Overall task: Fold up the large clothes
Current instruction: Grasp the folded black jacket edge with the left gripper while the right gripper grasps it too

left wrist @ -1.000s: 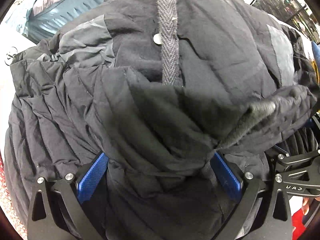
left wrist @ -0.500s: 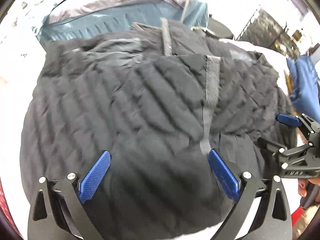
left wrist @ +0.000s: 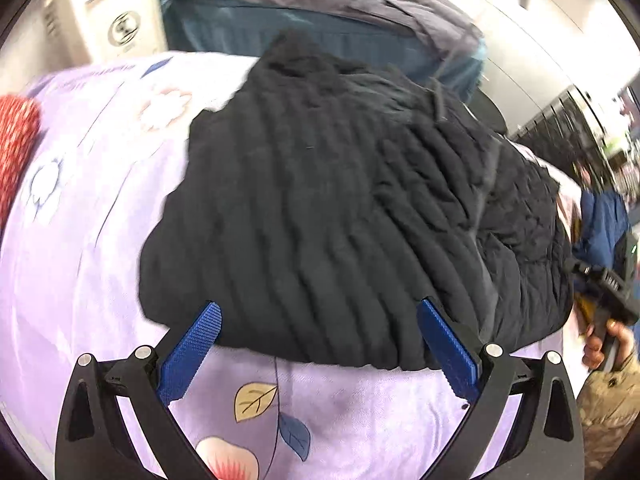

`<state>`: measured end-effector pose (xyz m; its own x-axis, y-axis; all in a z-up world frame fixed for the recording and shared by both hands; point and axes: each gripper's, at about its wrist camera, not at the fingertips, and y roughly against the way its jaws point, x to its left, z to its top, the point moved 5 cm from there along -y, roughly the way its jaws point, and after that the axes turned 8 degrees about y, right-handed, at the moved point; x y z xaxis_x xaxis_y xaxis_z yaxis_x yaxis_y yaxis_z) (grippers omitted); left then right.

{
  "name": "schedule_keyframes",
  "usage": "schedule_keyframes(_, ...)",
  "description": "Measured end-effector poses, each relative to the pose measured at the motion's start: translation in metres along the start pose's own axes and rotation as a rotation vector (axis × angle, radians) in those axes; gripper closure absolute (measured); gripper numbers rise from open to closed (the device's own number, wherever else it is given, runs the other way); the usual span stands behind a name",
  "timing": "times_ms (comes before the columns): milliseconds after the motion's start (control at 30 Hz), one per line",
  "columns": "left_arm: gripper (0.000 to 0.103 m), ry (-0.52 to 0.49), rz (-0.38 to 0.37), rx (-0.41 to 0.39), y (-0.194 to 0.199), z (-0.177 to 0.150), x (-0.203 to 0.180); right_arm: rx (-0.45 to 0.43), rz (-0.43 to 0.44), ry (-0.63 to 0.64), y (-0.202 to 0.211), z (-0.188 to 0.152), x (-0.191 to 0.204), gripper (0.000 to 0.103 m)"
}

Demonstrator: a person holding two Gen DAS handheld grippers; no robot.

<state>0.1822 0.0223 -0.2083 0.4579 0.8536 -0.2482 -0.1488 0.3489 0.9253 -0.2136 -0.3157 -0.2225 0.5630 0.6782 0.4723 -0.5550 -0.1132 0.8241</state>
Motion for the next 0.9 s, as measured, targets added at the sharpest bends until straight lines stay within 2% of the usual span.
schedule_keyframes(133, 0.006, 0.117, -0.02, -0.002, 0.009, -0.002, 0.019, 0.062, 0.067, -0.027, -0.021, -0.002, -0.003, 0.005)
schedule_keyframes(267, 0.006, 0.161, 0.004, -0.011, 0.022, -0.013, 0.038, 0.097, 0.085, -0.013, -0.039, -0.006, -0.002, 0.005)
schedule_keyframes(433, 0.006, 0.216, 0.024, -0.006, 0.032, -0.023, 0.062, 0.083, 0.114, -0.019, -0.05, -0.001, -0.005, 0.005)
schedule_keyframes(533, 0.006, 0.269, -0.008, 0.006, 0.036, -0.027, 0.077, 0.079, 0.122, -0.016, -0.051, 0.0, -0.006, 0.006)
schedule_keyframes(667, 0.006, 0.273, -0.07, -0.006, 0.04, -0.003, 0.082, 0.071, 0.125, -0.019, -0.053, 0.005, -0.006, 0.012)
schedule_keyframes(767, 0.006, 0.243, -0.133, -0.012, 0.035, 0.03, 0.079, 0.087, 0.129, -0.037, -0.052, 0.006, -0.007, 0.013)
schedule_keyframes(867, 0.006, 0.2, -0.172, 0.032, 0.015, 0.063, 0.073, 0.113, 0.114, -0.05, -0.051, 0.006, -0.004, 0.014)
schedule_keyframes(900, 0.006, 0.178, -0.184, 0.074, 0.002, 0.073, 0.07, 0.118, 0.108, -0.051, -0.051, 0.006, -0.002, 0.014)
